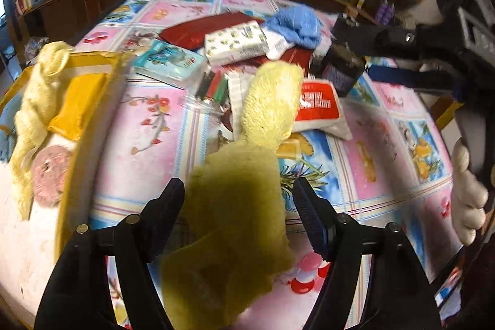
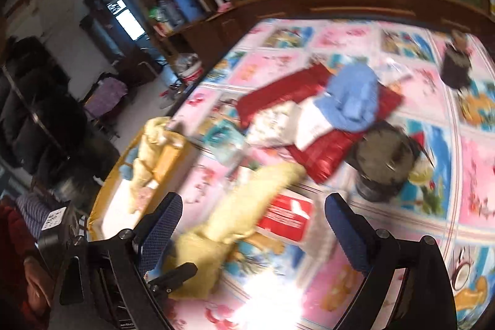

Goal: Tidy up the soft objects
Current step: 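Grasp the blue towel with the right tool while the left tool holds the yellow towel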

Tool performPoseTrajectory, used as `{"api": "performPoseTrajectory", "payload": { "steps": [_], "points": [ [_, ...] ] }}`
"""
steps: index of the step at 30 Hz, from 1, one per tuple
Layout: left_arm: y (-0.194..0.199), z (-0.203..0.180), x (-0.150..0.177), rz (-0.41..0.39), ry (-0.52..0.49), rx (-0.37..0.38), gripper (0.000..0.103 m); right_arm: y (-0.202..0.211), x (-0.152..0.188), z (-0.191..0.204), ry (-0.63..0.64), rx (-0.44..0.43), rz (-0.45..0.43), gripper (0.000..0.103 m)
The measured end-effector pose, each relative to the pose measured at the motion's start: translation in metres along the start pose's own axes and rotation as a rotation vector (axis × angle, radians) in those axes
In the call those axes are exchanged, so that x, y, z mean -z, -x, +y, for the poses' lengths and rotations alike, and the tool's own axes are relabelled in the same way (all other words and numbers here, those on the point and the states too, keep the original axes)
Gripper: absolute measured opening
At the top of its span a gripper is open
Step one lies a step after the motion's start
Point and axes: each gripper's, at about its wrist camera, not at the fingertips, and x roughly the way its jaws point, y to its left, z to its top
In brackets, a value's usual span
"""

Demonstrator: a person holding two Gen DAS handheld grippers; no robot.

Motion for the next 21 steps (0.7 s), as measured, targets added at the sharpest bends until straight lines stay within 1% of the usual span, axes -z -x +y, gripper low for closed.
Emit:
{"api": "performPoseTrajectory", "payload": {
  "steps": [2,3,4,5,7,13,18,21],
  "points": [
    [-0.008,-0.001,0.001,0.021,-0.002,-0.006,0.071,0.000,0.004,-0.009,-0.003,0.014,-0.008,0.095],
    [-0.008,0.000,0.002,0.010,0.005,-0.006,0.067,0.001,0.005,-0.013,0.000,0.023,-0.009,0.095],
    [-0.007,0.001,0.002,-0.002,0.011,-0.009,0.046,0.002,0.006,-0.016,0.001,0.032,-0.012,0.095],
    [-0.006,0.005,0.002,-0.003,0.019,0.004,0.042,0.002,0.007,-0.018,0.001,0.039,-0.017,0.095],
    [0.000,0.013,0.003,-0.018,0.059,0.041,0.041,0.002,0.005,-0.021,0.000,0.059,-0.031,0.095],
    [0.038,0.033,0.004,-0.120,0.144,0.115,0.041,-0.005,-0.004,-0.012,0.018,0.069,-0.041,0.095],
    [0.060,0.047,0.006,-0.167,0.183,0.127,0.041,-0.024,-0.021,0.003,0.043,0.070,-0.030,0.095],
    [0.067,0.053,0.007,-0.179,0.196,0.128,0.041,-0.034,-0.035,0.013,0.081,0.112,-0.036,0.094]
  ]
}}
